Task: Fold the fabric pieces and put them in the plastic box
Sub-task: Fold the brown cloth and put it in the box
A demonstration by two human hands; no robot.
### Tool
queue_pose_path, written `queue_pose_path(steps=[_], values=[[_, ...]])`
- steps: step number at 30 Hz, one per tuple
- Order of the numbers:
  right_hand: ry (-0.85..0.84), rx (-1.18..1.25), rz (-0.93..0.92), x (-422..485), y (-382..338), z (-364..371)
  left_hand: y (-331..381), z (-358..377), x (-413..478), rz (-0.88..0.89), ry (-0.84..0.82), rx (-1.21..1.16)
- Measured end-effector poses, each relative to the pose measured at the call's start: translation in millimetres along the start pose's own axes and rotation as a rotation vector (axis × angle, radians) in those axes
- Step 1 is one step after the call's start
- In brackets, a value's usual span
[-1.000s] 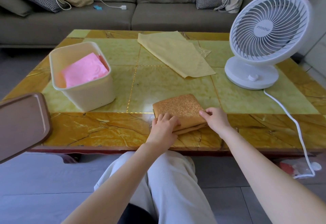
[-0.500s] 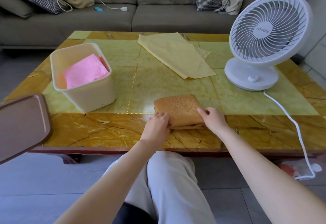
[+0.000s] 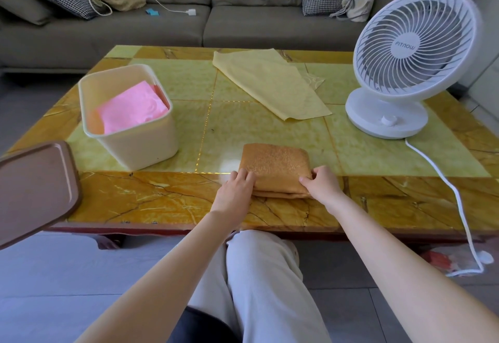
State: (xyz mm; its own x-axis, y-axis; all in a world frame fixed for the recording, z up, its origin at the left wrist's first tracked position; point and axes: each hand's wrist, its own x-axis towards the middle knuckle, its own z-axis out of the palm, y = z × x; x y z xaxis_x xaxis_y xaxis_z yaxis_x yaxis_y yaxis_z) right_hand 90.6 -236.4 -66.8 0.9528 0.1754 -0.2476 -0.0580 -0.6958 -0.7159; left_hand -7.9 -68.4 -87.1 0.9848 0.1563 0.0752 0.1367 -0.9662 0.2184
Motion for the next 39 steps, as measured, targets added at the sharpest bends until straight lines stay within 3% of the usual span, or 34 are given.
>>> queue_pose_path(steps=[10, 17, 23, 28, 31, 34, 36, 39], values=[[-0.279, 0.214, 0.295, -5.4, -10.2, -10.3, -20.5, -1.1, -7.9, 0.026, 0.020, 0.080], [-0.373, 0.351, 0.237, -6.4, -35.1, -10.3, -45.4, -23.5, -11.2, 0.104, -0.171, -0.003], [-0.318, 0.257, 0.013, -12.3, -83.3, -0.3, -68.8, -51.4, -13.7, -0.049, -0.066, -0.030], [-0.286, 0.282, -0.278, -24.0, -147.8, -2.0, -93.8, -82.5, -7.2, -0.352, 0.132, -0.300], [-0.310, 0.447, -0.371, -36.1, -169.9, -0.8, -104.3, -95.9, -4.2, -0.536, 0.091, -0.823], [-0.323, 0.573, -0.372, -44.4, -168.8, 5.2, -105.5, -109.4, -6.2, -0.518, 0.200, -1.302], [-0.336, 0.598, -0.337, -45.7, -158.5, 11.5, -104.6, -117.2, -7.2, -0.520, 0.373, -1.363], [-0.373, 0.498, -0.202, -46.0, -139.6, 25.7, -100.7, -128.9, -7.7, -0.466, 0.531, -1.263]])
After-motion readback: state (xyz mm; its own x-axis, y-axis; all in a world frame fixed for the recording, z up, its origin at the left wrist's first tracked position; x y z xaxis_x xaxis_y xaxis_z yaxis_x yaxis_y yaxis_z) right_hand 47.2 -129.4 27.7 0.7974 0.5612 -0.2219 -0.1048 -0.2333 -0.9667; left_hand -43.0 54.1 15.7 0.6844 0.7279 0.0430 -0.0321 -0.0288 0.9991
